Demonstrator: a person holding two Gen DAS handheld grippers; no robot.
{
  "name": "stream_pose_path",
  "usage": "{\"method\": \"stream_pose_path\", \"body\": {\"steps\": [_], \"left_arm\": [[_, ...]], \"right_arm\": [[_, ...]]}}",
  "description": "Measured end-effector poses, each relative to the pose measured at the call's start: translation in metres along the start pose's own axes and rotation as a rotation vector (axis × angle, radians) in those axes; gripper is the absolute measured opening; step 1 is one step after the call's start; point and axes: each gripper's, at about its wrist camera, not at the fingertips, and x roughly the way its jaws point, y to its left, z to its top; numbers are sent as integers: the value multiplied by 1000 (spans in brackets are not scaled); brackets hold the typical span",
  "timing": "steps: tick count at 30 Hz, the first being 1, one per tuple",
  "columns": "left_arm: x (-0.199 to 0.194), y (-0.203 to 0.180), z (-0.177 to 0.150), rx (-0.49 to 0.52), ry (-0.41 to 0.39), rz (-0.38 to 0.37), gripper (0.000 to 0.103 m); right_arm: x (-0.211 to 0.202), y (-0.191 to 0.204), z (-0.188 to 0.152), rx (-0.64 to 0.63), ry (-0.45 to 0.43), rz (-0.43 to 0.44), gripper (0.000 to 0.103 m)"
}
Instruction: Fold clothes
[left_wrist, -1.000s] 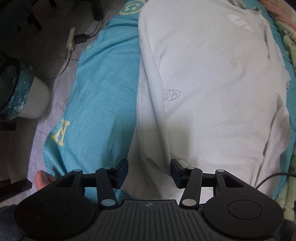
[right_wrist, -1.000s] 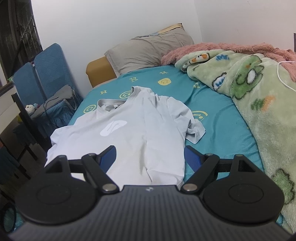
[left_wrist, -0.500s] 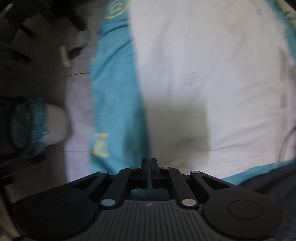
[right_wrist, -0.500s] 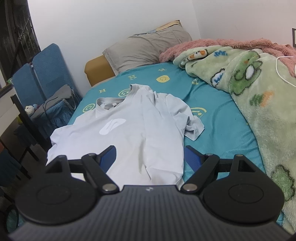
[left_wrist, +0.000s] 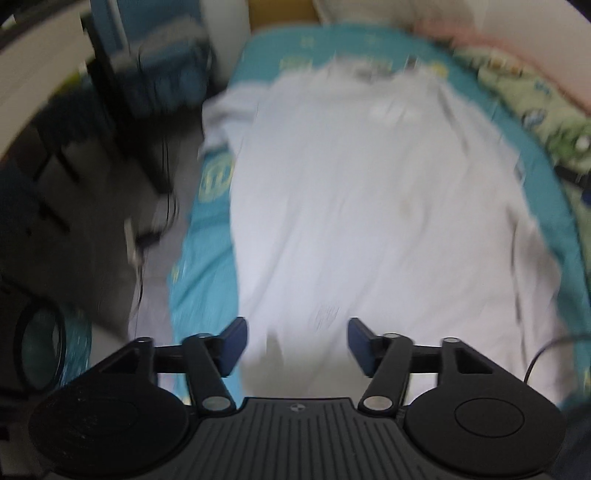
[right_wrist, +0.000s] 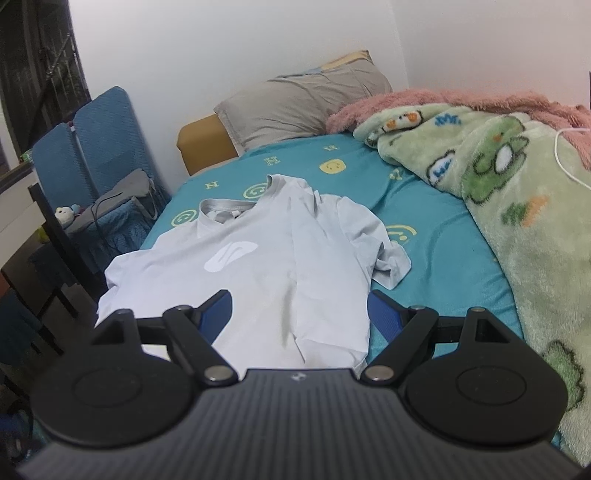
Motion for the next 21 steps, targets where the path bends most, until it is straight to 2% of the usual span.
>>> {"method": "stream_pose_path", "body": {"steps": [1,3,5,7,8,9,12,15,16,17,20,21], "left_arm": [[-2,-7,4,-2,-56,0,80],[-7,-23,12,-9,-160,1,86],[-8,-37,18,-26,-242,10,89],[5,-42,13,-49,-309,27,96],[16,-41,8,-62,-334,37,97],[26,-41,2,-75,-360,46,97],[63,-30,-15,-106,-341,14,97],[64,-29,-25,-65,-347,11,97],[62,-30,-27,-53,-350,20,97],[59,-30,-28,-48,-355,26,97],[59,-26,-33,-78,-344,16,98],[60,-24,-33,-93,-333,9,98]], "right_arm": [[-1,1,0,-6,-7,4,82],[-4,3,0,-20,-21,13,82],[-5,4,0,-34,-32,26,81],[-6,8,-1,-51,-41,45,81],[-6,10,0,-59,-45,51,72],[-5,12,0,-69,-45,55,69],[-3,17,0,-89,-56,69,68],[-2,14,4,-69,-78,105,68],[-1,11,8,-51,-91,117,75],[0,7,11,-33,-104,128,91],[11,-7,26,36,-128,137,90],[22,-16,32,77,-110,145,90]]}}
